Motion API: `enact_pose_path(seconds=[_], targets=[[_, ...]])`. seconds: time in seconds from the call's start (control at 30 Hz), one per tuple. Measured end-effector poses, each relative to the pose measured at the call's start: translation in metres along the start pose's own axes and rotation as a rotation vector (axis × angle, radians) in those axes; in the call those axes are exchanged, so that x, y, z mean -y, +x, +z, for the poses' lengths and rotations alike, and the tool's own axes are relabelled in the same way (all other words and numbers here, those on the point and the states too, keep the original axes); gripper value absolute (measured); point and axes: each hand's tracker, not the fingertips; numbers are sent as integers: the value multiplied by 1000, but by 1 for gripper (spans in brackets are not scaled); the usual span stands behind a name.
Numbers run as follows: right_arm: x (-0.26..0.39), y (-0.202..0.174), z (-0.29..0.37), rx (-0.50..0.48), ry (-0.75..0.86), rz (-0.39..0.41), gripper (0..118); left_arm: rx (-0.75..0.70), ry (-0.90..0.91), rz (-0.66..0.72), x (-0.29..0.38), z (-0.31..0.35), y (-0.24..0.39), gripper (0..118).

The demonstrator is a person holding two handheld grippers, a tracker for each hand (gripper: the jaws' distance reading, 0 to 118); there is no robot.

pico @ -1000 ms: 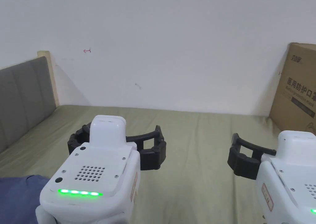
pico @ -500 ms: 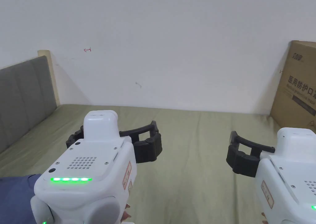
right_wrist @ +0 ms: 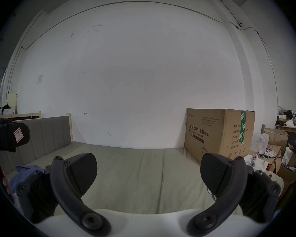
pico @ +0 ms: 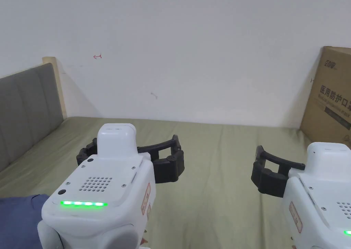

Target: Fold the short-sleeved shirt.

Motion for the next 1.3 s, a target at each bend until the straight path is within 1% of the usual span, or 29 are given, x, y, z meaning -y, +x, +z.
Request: enact_pose_path(seconds=[0.2,0.4,0.8,0.93,1.3], targets=[[0,3,0,10,-3,-26,118,-9,1,-16,1,-1,1,118],[2,2,2,10,-2,-20,118,-6,-23,11,4,-3,-2,117],[2,4,3,23,0,-36,118,-14,-7,-24,0,3,4,116],[2,5,6,21,22,-48,118,-22,2,-41,1,2,4,116],[-1,3,7,14,25,-42,118,-20,13,-57,1,4,8,116]])
